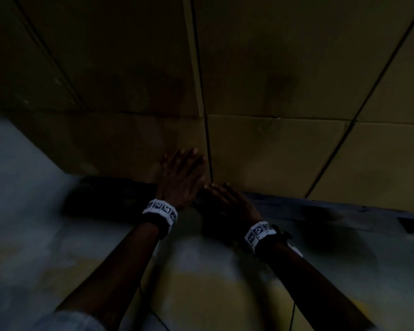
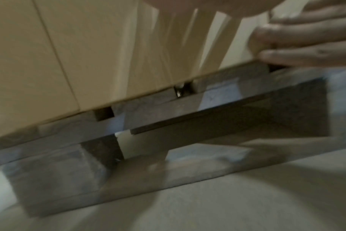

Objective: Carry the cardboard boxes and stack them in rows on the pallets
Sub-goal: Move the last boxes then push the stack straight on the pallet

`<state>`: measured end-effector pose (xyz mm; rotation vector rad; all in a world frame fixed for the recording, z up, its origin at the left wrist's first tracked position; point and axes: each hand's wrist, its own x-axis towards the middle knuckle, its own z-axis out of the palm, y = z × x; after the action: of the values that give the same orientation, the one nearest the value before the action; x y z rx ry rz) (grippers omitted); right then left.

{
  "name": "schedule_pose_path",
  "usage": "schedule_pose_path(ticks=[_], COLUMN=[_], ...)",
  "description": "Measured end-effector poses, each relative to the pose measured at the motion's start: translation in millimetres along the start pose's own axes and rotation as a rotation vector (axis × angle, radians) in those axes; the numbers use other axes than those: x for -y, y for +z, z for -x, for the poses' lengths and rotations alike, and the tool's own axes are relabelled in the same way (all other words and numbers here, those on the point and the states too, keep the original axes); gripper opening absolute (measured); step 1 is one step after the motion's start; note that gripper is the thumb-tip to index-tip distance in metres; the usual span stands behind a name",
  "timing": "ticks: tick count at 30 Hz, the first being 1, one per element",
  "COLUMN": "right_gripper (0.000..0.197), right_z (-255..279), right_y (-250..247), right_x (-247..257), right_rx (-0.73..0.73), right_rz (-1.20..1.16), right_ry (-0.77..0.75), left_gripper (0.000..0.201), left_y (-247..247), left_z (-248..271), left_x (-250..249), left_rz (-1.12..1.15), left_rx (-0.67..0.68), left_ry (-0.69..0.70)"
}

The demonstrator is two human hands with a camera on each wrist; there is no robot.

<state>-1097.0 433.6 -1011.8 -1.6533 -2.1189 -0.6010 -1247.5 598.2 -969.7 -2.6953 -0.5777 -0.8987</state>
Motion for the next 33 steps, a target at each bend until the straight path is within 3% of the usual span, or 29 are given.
schedule_pose_path(ticks=[4,11,14,24,26,33], right_gripper=[0.052,0.058,0.054,0.055,0.061,0.052], right_z=[4.4,11.4,10.3,14.2,14.7,9.2], right_y=[13.9,34.8,36.2,42.1,43.9,35.0], right_x=[-12.0,-27.8,-29.1,-30.4,-32.4,-26.2], right_rx=[0.001,0.080,0.115,0.028,0.060,0.123], right_rz=[0.108,0.269,0.273,0.315,0.337,0.240], right_ry=[-0.040,-0.085,-0.113,-0.111,-0.120,-0.088], left_gripper=[0.063,0.070,0.072,0.069,0.068,0.066], left_y=[9.1,14.1,17.9,26.8,26.5,25.4], left_z=[-0.2,-5.0,-4.2,-4.5,-5.7,-8.9], left_x=[-0.4,-6.5,-7.0,-4.0,-4.1,-3.3], left_rz=[0.044,0.023,0.012,-0.041,-0.054,-0.070], left_rx=[-0.018,-0.109,-0.133,-0.152,-0.161,-0.134], left_ry=[-0.019,-0.012,-0.009,0.015,0.022,0.014])
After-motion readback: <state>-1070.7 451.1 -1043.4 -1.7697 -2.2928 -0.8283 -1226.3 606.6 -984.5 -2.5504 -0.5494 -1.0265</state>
